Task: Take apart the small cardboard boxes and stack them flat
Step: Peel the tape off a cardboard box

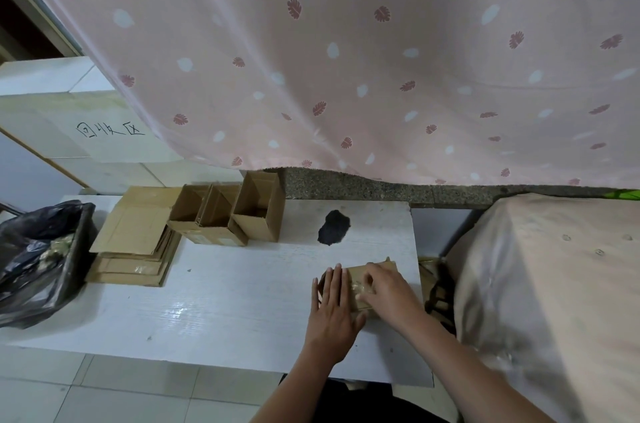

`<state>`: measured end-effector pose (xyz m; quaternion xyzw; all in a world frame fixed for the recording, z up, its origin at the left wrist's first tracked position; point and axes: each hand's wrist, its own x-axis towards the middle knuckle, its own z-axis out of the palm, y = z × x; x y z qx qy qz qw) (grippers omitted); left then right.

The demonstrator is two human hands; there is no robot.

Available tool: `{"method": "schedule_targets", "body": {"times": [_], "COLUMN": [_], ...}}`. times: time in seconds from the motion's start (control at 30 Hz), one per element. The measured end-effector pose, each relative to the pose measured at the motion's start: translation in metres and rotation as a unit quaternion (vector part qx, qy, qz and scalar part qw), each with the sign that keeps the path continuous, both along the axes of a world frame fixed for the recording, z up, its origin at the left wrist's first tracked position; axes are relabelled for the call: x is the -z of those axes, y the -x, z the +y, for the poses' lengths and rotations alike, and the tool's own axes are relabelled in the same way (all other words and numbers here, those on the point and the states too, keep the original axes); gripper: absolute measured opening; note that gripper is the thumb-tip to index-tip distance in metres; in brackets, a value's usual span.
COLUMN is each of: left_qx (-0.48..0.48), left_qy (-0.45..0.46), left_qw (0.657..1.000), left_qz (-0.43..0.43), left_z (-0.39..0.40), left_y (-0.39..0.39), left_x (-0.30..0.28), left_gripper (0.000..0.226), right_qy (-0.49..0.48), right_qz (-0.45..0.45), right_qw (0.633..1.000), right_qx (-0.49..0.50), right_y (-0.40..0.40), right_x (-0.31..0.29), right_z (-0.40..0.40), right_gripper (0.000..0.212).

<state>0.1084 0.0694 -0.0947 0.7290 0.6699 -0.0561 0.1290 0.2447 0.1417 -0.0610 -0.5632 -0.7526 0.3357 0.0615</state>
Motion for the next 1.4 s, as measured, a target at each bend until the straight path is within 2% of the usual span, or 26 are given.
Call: {"method": "schedule_targets", "body": {"times": [0.1, 0.2, 0.27, 0.37, 0.47, 0.6, 0.73, 0.83, 0.97, 1.1, 1.3, 1.4], "left_qx": [0.001, -0.010, -0.008, -0.016, -0.016, -0.011, -0.019, -0.013, -0.014, -0.015, -0.046, -0.085], "left_qy": [-0.013, -0.013, -0.014, -0.015, -0.007, -0.013, -0.014, -0.002, -0.004, 0.002, 0.018, 0.005], "left_qw": [1.000, 0.999, 0.999, 0.999, 0.999, 0.999, 0.999, 1.000, 1.000, 1.000, 0.999, 0.996], "left_qz": [0.022, 0.042, 0.041, 0.048, 0.047, 0.048, 0.030, 0.016, 0.027, 0.019, 0.010, 0.005], "left_z": [-0.001, 0.000, 0.000, -0.001, -0.004, -0.001, -0.002, -0.005, -0.003, -0.003, 0.000, -0.005], "left_y": [-0.002, -0.004, -0.005, -0.006, -0.006, -0.006, -0.006, -0.006, -0.004, -0.002, 0.013, 0.032], "left_x": [0.000, -0.003, -0.005, -0.006, -0.005, -0.004, -0.003, -0.001, -0.001, 0.002, -0.008, -0.018], "left_gripper": [0.080, 0.081, 0.083, 0.082, 0.080, 0.080, 0.085, 0.084, 0.081, 0.079, 0.068, 0.063], "right_qy": [-0.025, -0.027, -0.012, 0.008, 0.033, 0.029, -0.012, 0.004, 0.009, 0.007, 0.007, 0.006], "right_qz": [-0.012, 0.017, 0.032, 0.013, -0.001, 0.007, 0.017, 0.058, 0.089, 0.117, 0.064, 0.035], "right_qw": [0.999, 0.999, 0.999, 1.000, 0.999, 1.000, 1.000, 0.998, 0.994, 0.989, 0.994, 0.998], "right_qx": [-0.019, -0.013, -0.018, -0.016, 0.001, -0.008, 0.012, 0.028, 0.056, 0.095, 0.087, 0.046], "right_y": [0.001, 0.004, 0.005, 0.005, 0.005, 0.003, 0.000, -0.001, -0.007, -0.010, -0.001, 0.016], "right_x": [0.000, 0.000, 0.002, 0.005, 0.006, 0.001, -0.009, -0.011, -0.008, -0.005, -0.003, -0.013], "right_z": [0.001, 0.000, -0.001, 0.002, 0.001, -0.004, -0.001, 0.002, -0.003, -0.005, -0.012, -0.015], "right_gripper": [0.038, 0.031, 0.037, 0.025, 0.041, 0.019, 0.026, 0.019, 0.024, 0.018, 0.035, 0.026]}}
